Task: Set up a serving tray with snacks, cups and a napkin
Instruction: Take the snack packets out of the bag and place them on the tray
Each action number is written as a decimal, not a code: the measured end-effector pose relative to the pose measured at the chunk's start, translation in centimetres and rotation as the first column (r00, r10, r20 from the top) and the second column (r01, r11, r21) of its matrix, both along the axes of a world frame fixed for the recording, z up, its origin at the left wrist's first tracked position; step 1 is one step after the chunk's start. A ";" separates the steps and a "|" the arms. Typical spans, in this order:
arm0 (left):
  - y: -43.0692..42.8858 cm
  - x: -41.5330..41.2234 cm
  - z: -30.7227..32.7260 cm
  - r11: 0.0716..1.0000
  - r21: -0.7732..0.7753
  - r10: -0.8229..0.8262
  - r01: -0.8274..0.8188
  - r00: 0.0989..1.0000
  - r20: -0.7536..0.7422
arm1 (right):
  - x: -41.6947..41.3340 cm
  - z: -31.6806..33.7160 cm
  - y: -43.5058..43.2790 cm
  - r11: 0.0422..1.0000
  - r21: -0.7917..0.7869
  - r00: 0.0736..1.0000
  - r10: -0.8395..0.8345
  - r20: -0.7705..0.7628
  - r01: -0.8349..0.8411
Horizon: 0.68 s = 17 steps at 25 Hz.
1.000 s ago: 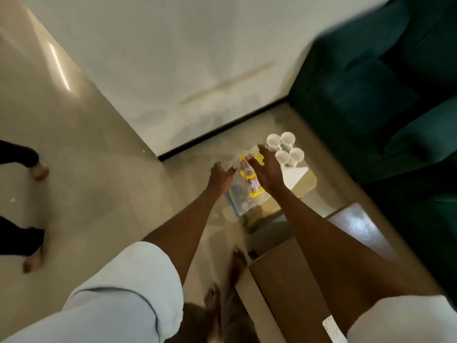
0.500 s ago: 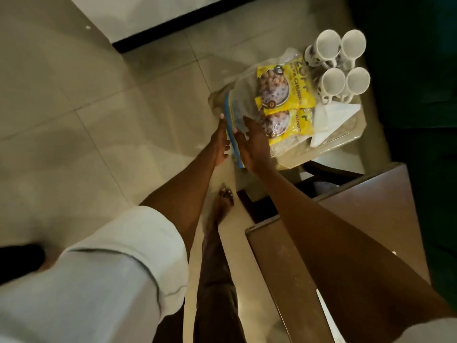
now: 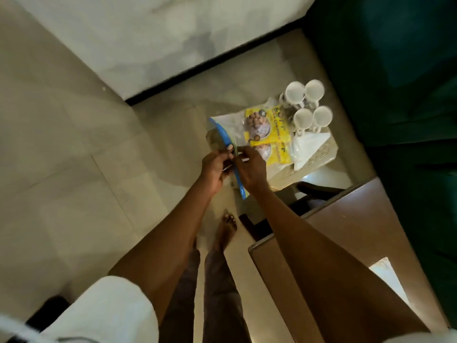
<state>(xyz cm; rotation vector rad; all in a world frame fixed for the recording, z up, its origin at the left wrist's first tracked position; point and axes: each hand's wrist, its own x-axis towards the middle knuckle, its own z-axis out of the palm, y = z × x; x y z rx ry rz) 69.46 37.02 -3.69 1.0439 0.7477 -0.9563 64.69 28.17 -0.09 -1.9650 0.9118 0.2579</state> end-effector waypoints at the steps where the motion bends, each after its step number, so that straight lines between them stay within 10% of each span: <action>1: 0.1 0.1 1.9 0.999 0.010 -0.048 0.047 0.999 0.024 | -0.1 2.1 -0.1 0.998 0.012 0.998 -0.063 0.017 0.063; 17: -10.8 -0.3 51.2 0.869 0.062 -0.379 0.491 0.581 0.720 | -5.4 47.1 -10.0 0.848 0.342 0.659 -0.530 0.533 0.406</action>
